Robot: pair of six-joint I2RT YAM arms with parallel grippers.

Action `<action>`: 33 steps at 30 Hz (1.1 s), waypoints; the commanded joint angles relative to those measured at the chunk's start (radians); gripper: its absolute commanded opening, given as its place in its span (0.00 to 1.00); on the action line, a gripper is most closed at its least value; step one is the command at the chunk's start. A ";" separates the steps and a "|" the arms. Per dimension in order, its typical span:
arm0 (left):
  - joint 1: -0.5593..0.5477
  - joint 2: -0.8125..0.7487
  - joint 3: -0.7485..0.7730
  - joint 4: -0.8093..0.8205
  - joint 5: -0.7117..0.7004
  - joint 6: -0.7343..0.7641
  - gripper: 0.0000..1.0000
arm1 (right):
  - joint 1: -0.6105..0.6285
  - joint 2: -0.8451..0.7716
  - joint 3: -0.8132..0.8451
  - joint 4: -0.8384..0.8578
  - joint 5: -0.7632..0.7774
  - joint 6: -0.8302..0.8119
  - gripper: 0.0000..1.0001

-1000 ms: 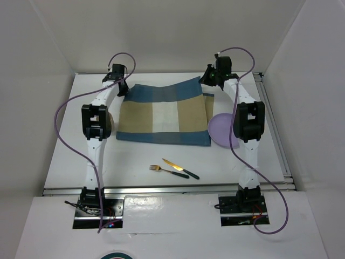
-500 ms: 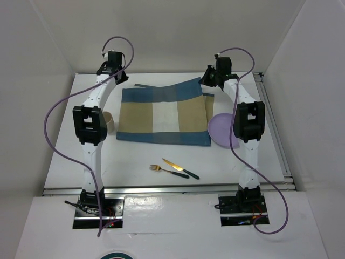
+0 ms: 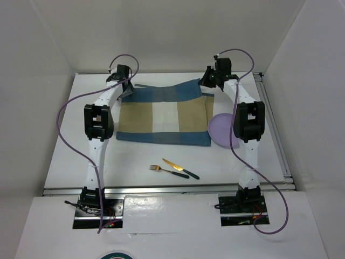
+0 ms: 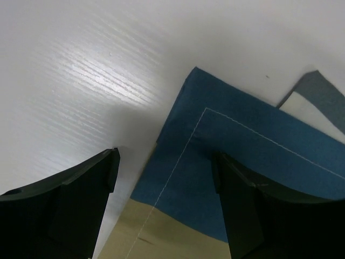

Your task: Set the dinner table for one person

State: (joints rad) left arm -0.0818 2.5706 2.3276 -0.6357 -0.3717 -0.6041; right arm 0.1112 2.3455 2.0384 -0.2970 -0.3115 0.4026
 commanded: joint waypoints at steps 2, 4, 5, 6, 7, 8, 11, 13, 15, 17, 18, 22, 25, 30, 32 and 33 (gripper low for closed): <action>0.004 -0.004 0.012 0.011 -0.009 -0.014 0.83 | 0.001 -0.041 0.016 0.025 -0.014 -0.007 0.00; 0.004 0.026 0.012 0.011 0.016 -0.014 0.77 | 0.001 -0.041 0.016 0.025 -0.014 -0.007 0.00; 0.013 0.026 0.012 0.002 0.036 -0.025 0.75 | 0.001 -0.041 0.016 0.025 -0.014 -0.007 0.00; 0.013 0.037 0.012 0.002 0.036 -0.025 0.74 | 0.001 -0.041 0.016 0.025 -0.014 -0.007 0.00; 0.013 0.037 0.012 0.002 0.051 -0.025 0.68 | 0.001 -0.041 0.016 0.025 -0.014 -0.007 0.00; 0.013 0.037 0.000 0.002 0.051 -0.034 0.64 | 0.001 -0.041 0.016 0.025 -0.014 -0.007 0.00; 0.013 0.025 -0.014 0.011 0.077 -0.043 0.43 | 0.001 -0.041 0.016 0.016 -0.014 -0.007 0.00; 0.013 0.014 -0.024 0.011 0.088 -0.043 0.34 | 0.001 -0.032 0.025 0.016 -0.014 -0.007 0.00; 0.013 -0.016 -0.024 0.011 0.077 -0.043 0.17 | 0.001 -0.032 0.025 0.016 -0.014 -0.007 0.00; 0.022 -0.039 -0.024 0.021 0.077 -0.034 0.06 | 0.001 -0.032 0.025 0.016 -0.014 -0.007 0.00; 0.022 -0.064 -0.024 0.021 0.065 -0.034 0.00 | 0.001 -0.032 0.025 0.016 -0.014 -0.007 0.00; 0.022 -0.139 -0.034 0.031 0.056 -0.025 0.00 | 0.001 -0.041 0.025 0.016 -0.014 -0.007 0.00; 0.022 -0.222 -0.088 0.053 0.047 -0.025 0.00 | 0.001 -0.061 0.014 0.007 -0.005 -0.007 0.00; 0.011 -0.332 -0.162 0.096 0.037 -0.004 0.00 | 0.001 -0.113 -0.044 0.039 0.017 -0.007 0.00; 0.011 -0.342 -0.171 0.107 0.028 0.007 0.00 | 0.001 -0.126 -0.076 0.050 0.028 -0.007 0.00; -0.001 -0.342 -0.160 0.107 0.028 0.007 0.00 | 0.001 -0.139 -0.086 0.059 0.028 -0.007 0.00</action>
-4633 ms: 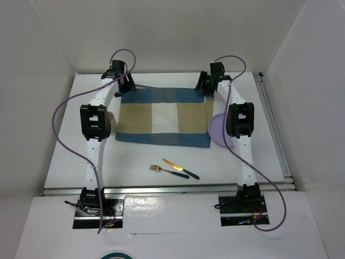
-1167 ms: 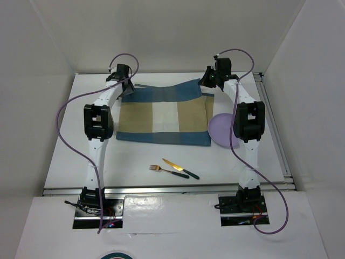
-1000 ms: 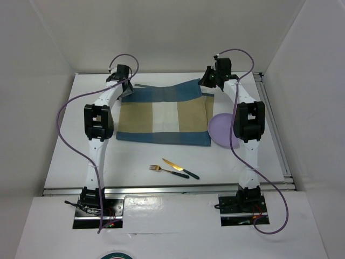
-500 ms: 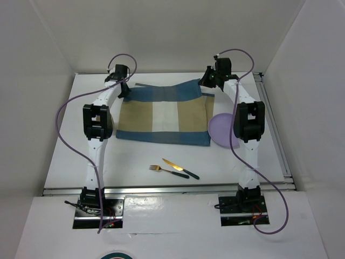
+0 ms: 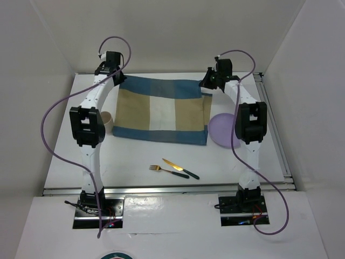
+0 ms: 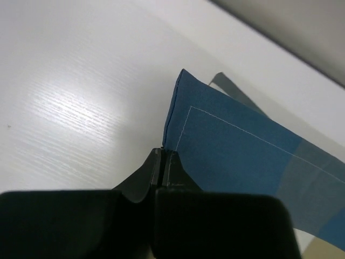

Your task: Set the dinner table for one person

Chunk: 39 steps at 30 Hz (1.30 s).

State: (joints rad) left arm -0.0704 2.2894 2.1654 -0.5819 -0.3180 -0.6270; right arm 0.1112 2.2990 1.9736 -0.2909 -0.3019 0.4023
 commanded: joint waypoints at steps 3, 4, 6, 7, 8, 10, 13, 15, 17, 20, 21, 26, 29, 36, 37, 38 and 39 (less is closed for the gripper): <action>-0.025 -0.071 0.033 0.053 -0.001 0.039 0.00 | 0.001 -0.119 -0.057 0.065 0.061 0.003 0.00; -0.035 -0.071 0.042 0.053 -0.001 0.039 0.00 | 0.001 -0.143 -0.090 0.081 0.072 0.012 0.00; -0.048 -0.071 0.074 0.053 -0.001 0.049 0.00 | 0.001 -0.208 -0.178 0.134 0.110 0.023 0.00; -0.048 -0.062 0.074 0.053 0.010 0.049 0.00 | 0.001 -0.208 -0.179 0.134 0.122 0.023 0.00; -0.058 -0.062 0.088 0.053 0.010 0.049 0.00 | 0.001 -0.222 -0.200 0.145 0.135 0.023 0.00; -0.069 -0.062 0.100 0.042 0.010 0.049 0.00 | -0.008 -0.269 -0.261 0.180 0.144 0.032 0.00; -0.069 -0.071 0.090 0.053 0.000 0.049 0.00 | -0.008 -0.321 -0.286 0.190 0.155 0.021 0.00; -0.069 -0.093 0.079 0.053 0.000 0.058 0.00 | -0.008 -0.348 -0.297 0.179 0.146 0.021 0.00; -0.069 -0.105 0.068 0.053 -0.009 0.058 0.00 | -0.008 -0.391 -0.306 0.179 0.136 0.009 0.00; -0.069 -0.128 0.059 0.053 -0.020 0.058 0.00 | -0.008 -0.443 -0.306 0.153 0.116 -0.013 0.00; -0.069 -0.128 0.059 0.053 -0.020 0.058 0.00 | -0.008 -0.457 -0.306 0.139 0.116 -0.023 0.00; -0.069 -0.192 0.013 0.062 -0.038 0.067 0.00 | 0.013 -0.565 -0.353 0.113 0.127 -0.046 0.00; -0.069 -0.205 0.004 0.083 -0.014 0.076 0.00 | 0.013 -0.598 -0.383 0.104 0.145 -0.056 0.00; -0.069 -0.015 0.229 0.044 0.092 0.096 0.00 | 0.013 -0.537 -0.392 0.095 0.155 -0.056 0.00; -0.069 0.005 0.241 0.044 0.102 0.096 0.00 | 0.013 -0.527 -0.392 0.107 0.164 -0.056 0.00; -0.069 0.039 0.250 0.056 0.112 0.096 0.00 | 0.013 -0.509 -0.392 0.107 0.164 -0.056 0.00; -0.069 0.053 0.251 0.065 0.112 0.096 0.00 | 0.013 -0.500 -0.392 0.117 0.178 -0.056 0.00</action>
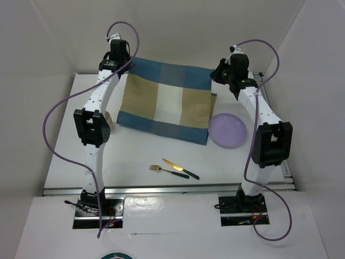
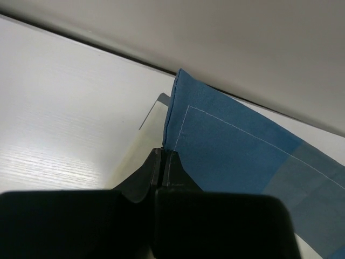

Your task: Set the dinner table for one person

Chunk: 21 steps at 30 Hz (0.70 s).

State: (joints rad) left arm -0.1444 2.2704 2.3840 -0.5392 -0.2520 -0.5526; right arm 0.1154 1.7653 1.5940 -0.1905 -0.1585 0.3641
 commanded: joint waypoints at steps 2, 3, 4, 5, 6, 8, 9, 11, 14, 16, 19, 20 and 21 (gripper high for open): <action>0.005 0.106 0.032 0.054 0.072 0.013 0.00 | 0.000 0.069 -0.012 0.039 0.043 -0.008 0.00; 0.005 0.116 0.032 0.065 0.085 0.013 0.00 | 0.000 0.082 0.000 0.039 0.043 -0.008 0.00; 0.005 0.129 0.044 0.076 0.085 0.013 0.00 | -0.009 0.095 0.009 0.039 0.043 -0.008 0.00; 0.005 0.141 0.044 0.076 0.094 0.013 0.00 | -0.010 0.109 0.009 0.039 0.056 -0.008 0.00; 0.005 0.153 0.059 0.090 0.094 0.013 0.00 | -0.010 0.137 0.026 0.039 0.056 -0.008 0.00; 0.005 0.187 0.087 0.099 0.103 0.013 0.00 | -0.010 0.163 0.040 0.039 0.070 -0.008 0.00; 0.005 0.187 0.087 0.111 0.103 0.013 0.00 | -0.019 0.186 0.050 0.039 0.085 -0.008 0.00; 0.005 0.198 0.087 0.122 0.103 0.023 0.15 | -0.019 0.204 0.050 0.039 0.123 0.004 0.00; 0.005 0.189 0.087 0.122 0.114 0.045 0.50 | -0.019 0.217 0.018 0.074 0.175 0.025 0.00; 0.005 0.169 0.064 0.122 0.114 0.059 0.70 | -0.029 0.264 0.018 0.074 0.185 0.039 0.00; 0.005 0.097 0.020 0.099 0.114 0.086 0.87 | -0.040 0.344 0.114 0.004 0.197 0.049 0.09; 0.005 0.074 -0.024 0.081 0.114 0.098 0.87 | -0.040 0.359 0.141 -0.021 0.206 0.059 0.41; 0.005 0.026 -0.051 0.068 0.114 0.099 0.87 | -0.040 0.371 0.161 -0.038 0.217 0.059 0.56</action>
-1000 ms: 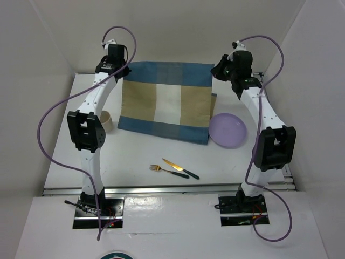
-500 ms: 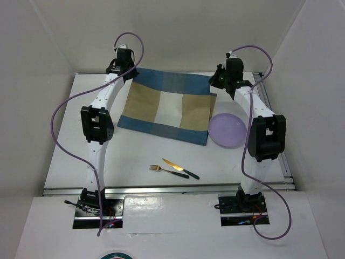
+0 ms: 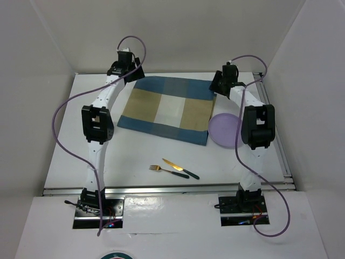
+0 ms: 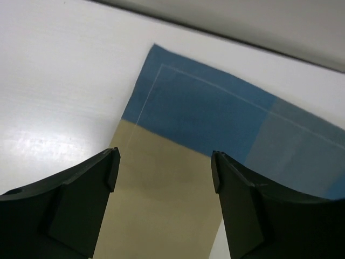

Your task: Set the dinner table for one person

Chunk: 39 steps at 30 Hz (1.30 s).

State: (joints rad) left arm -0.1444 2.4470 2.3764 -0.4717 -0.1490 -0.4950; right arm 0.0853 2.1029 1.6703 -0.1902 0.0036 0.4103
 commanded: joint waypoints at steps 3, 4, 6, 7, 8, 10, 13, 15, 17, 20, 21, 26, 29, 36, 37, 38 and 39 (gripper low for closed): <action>0.005 -0.218 -0.185 -0.021 0.032 0.027 0.84 | -0.010 0.034 0.094 -0.058 0.064 0.013 0.75; -0.004 -0.236 -0.227 -0.033 0.032 0.027 0.84 | -0.010 0.046 0.114 -0.084 0.064 0.022 0.75; -0.004 -0.264 -0.336 -0.033 0.032 0.001 0.80 | -0.021 0.075 0.137 -0.123 0.044 0.022 0.75; -0.004 -0.273 -0.364 -0.033 0.032 0.001 0.78 | -0.021 0.095 0.146 -0.147 0.035 0.022 0.74; -0.004 -0.273 -0.408 -0.044 0.032 0.001 0.77 | -0.021 0.106 0.158 -0.156 0.035 0.022 0.74; -0.015 -0.273 -0.451 -0.044 0.012 -0.022 0.76 | -0.032 0.137 0.158 -0.176 -0.020 0.022 0.69; -0.024 -0.249 -0.517 -0.060 0.022 -0.048 0.70 | -0.041 0.184 0.201 -0.210 -0.057 0.022 0.61; -0.024 -0.237 -0.537 -0.070 0.022 -0.071 0.64 | -0.041 0.193 0.201 -0.222 -0.068 0.022 0.58; -0.024 -0.237 -0.584 -0.080 0.022 -0.085 0.61 | -0.041 0.206 0.192 -0.222 -0.079 0.013 0.54; -0.034 -0.267 -0.663 -0.081 -0.003 -0.108 0.57 | -0.041 0.215 0.166 -0.222 -0.120 0.002 0.50; -0.034 -0.279 -0.684 -0.081 -0.003 -0.120 0.55 | -0.041 0.227 0.166 -0.222 -0.138 0.002 0.48; -0.034 -0.362 -0.807 -0.081 -0.032 -0.145 0.52 | -0.032 0.256 0.148 -0.222 -0.171 -0.016 0.30; -0.034 -0.404 -0.859 -0.081 -0.046 -0.145 0.52 | -0.022 0.247 0.118 -0.232 -0.171 -0.016 0.16; -0.078 -0.486 -0.979 -0.108 -0.066 -0.154 0.52 | -0.022 0.210 0.049 -0.221 -0.142 -0.007 0.04; -0.078 -0.499 -1.008 -0.108 -0.066 -0.154 0.52 | -0.022 0.210 0.049 -0.221 -0.142 -0.007 0.03; -0.089 -0.511 -1.022 -0.117 -0.066 -0.154 0.51 | -0.022 0.210 0.049 -0.221 -0.142 -0.007 0.03; -0.101 -0.535 -1.034 -0.117 -0.066 -0.154 0.51 | -0.022 0.210 0.049 -0.221 -0.142 -0.016 0.03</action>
State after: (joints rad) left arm -0.2165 1.9766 1.3834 -0.5297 -0.1967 -0.6357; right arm 0.0517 2.3074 1.7611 -0.3256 -0.1585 0.4110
